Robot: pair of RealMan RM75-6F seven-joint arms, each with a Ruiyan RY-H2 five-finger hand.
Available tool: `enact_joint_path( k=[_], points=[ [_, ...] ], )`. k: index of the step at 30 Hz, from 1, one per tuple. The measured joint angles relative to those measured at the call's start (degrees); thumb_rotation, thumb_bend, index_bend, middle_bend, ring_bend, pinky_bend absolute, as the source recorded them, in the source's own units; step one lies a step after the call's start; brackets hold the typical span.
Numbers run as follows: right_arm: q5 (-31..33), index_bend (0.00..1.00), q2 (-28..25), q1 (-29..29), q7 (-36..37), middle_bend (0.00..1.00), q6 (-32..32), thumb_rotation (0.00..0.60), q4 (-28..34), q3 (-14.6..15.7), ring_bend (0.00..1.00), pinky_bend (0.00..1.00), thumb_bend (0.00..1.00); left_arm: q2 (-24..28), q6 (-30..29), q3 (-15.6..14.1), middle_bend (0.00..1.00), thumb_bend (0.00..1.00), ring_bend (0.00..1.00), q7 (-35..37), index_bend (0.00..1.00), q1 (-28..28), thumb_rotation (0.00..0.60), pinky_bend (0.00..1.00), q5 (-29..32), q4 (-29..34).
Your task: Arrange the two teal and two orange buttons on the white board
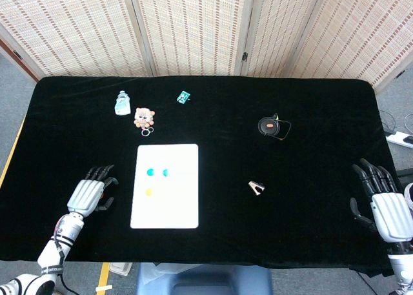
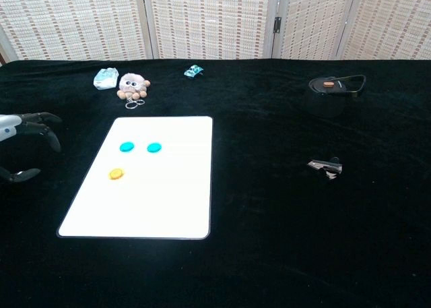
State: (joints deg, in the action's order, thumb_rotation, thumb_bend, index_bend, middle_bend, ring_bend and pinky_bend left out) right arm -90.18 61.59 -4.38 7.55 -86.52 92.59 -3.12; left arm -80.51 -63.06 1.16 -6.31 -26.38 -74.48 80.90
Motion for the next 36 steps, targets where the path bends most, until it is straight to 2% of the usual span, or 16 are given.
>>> enact_joint_path(
  k=[11,20,36],
  points=[
    [-0.3,0.00,-0.3,-0.3,-0.7,0.00,0.0,0.547,0.8,0.0,0.03,0.00,0.59,-2.6,0.5,-0.8,0.08,0.45,0.00,1.0,0.37,2.1,0.600,0.00,0.5,-5.8],
    [-0.3,0.00,-0.4,0.1,-0.8,0.00,-0.6,0.546,0.9,0.2,0.03,0.00,0.59,-4.0,1.8,-0.1,0.08,0.45,0.00,2.0,0.39,2.4,0.600,0.00,1.0,-8.7],
    [-0.2,0.00,-0.4,0.1,-1.0,0.00,-0.5,0.546,1.1,0.2,0.03,0.00,0.59,-4.6,2.8,0.9,0.08,0.45,0.00,3.7,0.40,2.9,0.600,0.00,0.9,-11.0]
  ],
)
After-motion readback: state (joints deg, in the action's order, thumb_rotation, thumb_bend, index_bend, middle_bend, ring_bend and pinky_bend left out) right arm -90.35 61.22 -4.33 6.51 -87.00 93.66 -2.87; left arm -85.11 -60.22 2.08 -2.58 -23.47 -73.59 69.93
